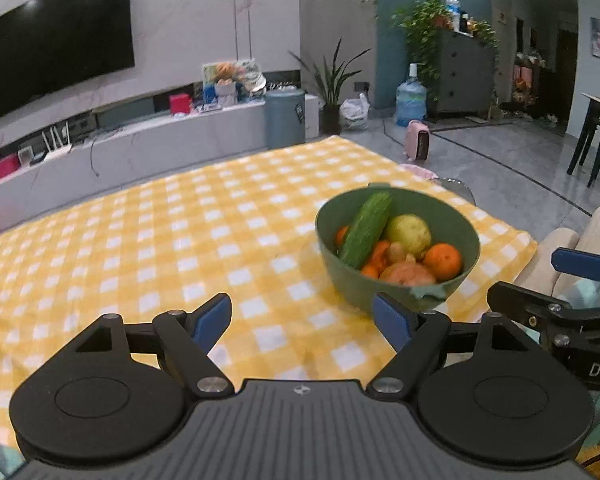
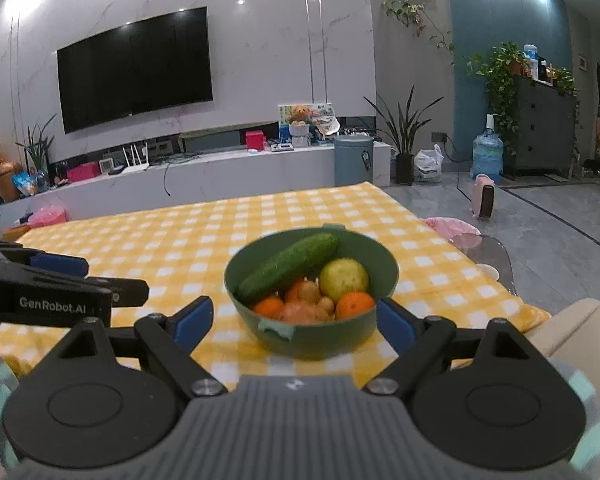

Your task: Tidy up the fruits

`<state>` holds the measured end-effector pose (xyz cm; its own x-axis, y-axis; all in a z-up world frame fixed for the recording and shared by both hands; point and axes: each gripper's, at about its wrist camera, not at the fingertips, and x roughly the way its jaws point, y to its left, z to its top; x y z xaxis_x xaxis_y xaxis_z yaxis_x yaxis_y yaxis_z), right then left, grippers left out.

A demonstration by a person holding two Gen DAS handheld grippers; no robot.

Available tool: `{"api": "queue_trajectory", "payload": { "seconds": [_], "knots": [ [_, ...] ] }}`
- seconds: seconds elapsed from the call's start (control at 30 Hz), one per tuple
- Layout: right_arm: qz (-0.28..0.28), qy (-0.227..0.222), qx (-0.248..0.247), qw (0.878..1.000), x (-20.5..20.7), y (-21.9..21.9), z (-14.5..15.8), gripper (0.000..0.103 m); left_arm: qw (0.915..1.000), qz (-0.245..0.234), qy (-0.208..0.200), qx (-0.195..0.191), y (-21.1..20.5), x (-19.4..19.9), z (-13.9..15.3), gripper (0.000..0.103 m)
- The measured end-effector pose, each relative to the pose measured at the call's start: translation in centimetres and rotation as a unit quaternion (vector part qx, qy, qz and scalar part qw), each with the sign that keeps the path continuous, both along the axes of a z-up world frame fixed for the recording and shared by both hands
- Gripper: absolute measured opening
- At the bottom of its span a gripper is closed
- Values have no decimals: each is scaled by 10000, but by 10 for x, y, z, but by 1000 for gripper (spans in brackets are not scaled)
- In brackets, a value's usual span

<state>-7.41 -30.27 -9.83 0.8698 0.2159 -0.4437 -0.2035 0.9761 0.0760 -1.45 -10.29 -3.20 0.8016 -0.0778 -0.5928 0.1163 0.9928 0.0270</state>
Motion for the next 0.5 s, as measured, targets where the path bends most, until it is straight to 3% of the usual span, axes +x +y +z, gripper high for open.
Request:
{"api": "queue_trajectory", "payload": {
  "seconds": [0.33, 0.5],
  "knots": [
    [-151, 242, -50, 9996, 7, -2, -22, 88, 9986, 222, 485, -2, 3, 5, -23, 94],
    [-243, 300, 172, 9991, 12, -7, -25, 88, 9981, 211, 569, 44, 2, 7, -28, 94]
  ]
}}
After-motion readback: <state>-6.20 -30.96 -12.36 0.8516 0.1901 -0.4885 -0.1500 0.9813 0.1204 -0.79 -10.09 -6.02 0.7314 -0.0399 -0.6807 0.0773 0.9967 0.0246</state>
